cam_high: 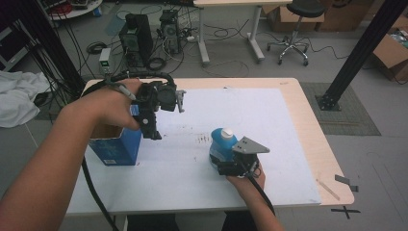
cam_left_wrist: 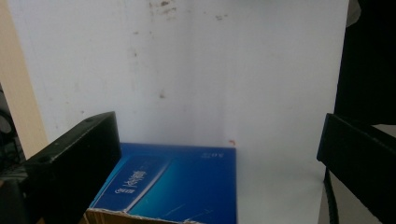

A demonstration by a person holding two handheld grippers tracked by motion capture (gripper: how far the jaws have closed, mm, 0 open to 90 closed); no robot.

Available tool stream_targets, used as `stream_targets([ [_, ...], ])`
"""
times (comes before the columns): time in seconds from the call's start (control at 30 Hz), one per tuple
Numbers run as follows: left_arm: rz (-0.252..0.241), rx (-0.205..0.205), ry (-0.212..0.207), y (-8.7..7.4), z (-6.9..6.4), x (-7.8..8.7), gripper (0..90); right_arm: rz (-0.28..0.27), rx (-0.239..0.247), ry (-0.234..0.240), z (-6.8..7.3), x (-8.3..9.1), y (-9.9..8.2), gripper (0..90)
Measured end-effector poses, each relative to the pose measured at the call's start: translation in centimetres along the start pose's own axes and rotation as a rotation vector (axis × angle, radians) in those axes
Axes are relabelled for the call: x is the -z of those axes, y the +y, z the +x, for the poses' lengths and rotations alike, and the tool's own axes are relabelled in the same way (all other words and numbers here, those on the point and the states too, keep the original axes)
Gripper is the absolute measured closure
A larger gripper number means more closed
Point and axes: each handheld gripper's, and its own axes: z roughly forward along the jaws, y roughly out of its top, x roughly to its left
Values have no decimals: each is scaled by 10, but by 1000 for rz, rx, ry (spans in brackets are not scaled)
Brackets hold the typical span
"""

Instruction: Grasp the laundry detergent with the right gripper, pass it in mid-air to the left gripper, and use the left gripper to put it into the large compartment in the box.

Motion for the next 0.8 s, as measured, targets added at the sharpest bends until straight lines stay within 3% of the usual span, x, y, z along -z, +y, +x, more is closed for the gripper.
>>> stream_targets([
  [0.8,2,4,-3,-1,0,-2,1,-8,19,0,1,-1,-2,290],
])
